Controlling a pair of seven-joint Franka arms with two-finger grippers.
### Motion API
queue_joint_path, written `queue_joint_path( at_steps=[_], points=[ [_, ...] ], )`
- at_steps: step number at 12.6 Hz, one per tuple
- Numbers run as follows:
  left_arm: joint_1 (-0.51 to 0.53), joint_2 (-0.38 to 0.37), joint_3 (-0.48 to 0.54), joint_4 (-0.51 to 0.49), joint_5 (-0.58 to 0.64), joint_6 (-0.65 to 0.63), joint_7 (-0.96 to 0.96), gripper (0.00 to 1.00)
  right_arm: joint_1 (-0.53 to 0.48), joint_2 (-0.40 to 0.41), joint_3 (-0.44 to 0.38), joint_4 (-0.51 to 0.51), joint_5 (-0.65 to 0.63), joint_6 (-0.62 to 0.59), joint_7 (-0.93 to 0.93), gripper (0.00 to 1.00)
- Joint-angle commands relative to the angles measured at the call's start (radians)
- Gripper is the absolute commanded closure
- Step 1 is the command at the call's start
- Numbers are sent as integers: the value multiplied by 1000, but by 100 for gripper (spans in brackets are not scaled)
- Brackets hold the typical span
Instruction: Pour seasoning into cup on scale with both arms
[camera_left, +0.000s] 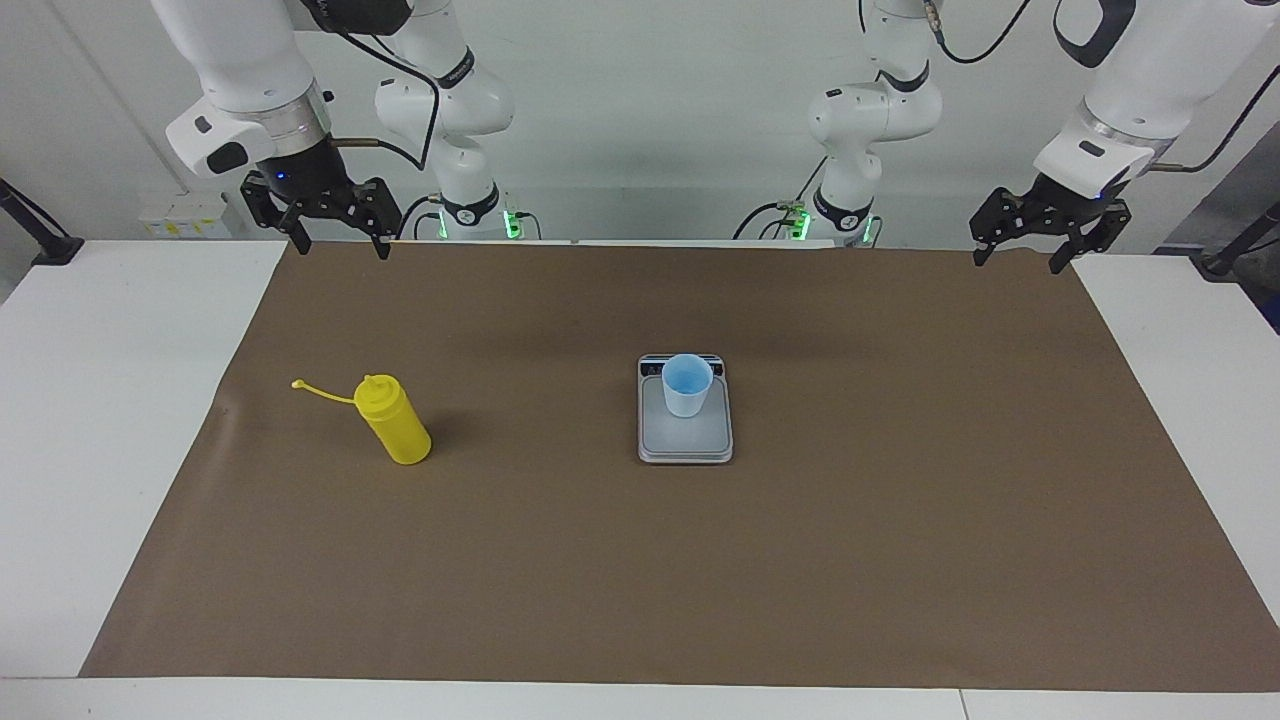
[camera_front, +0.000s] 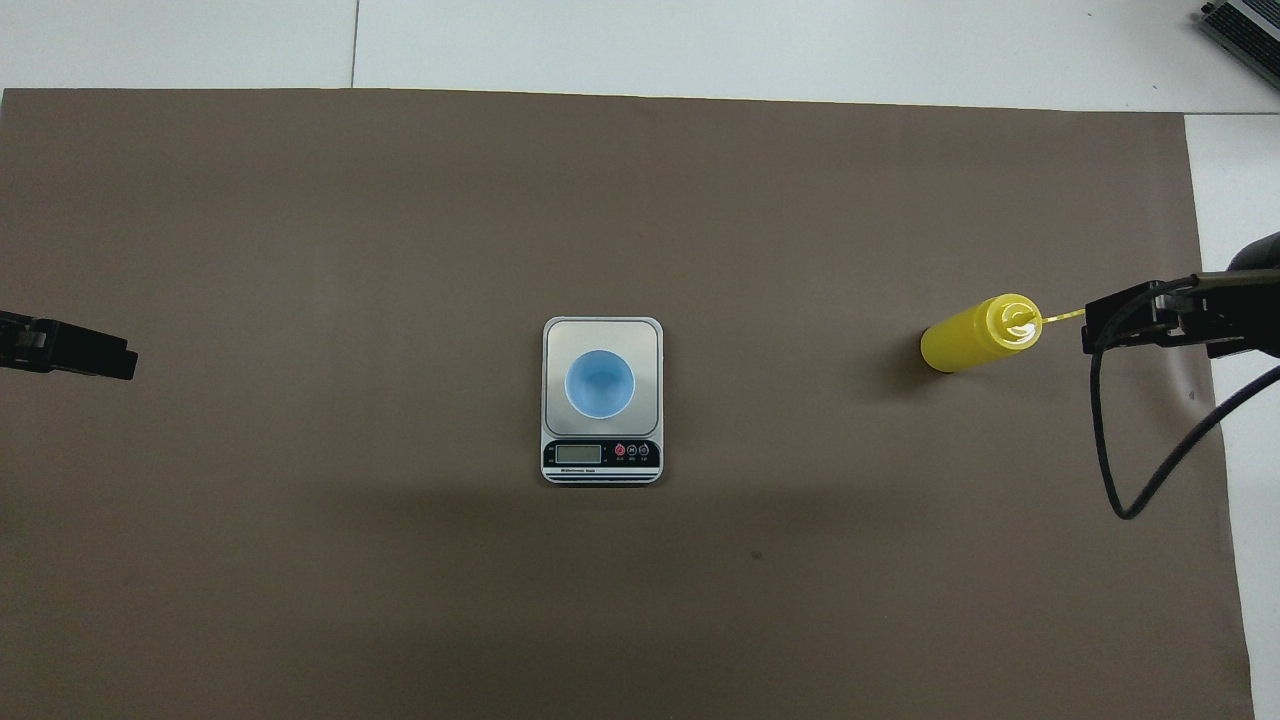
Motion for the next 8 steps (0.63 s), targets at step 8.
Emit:
queue_joint_path(
  at_steps=[8],
  points=[
    [10, -21, -6, -15, 12, -8, 3, 0, -24, -25, 8, -37, 21, 7, 10, 0]
  ],
)
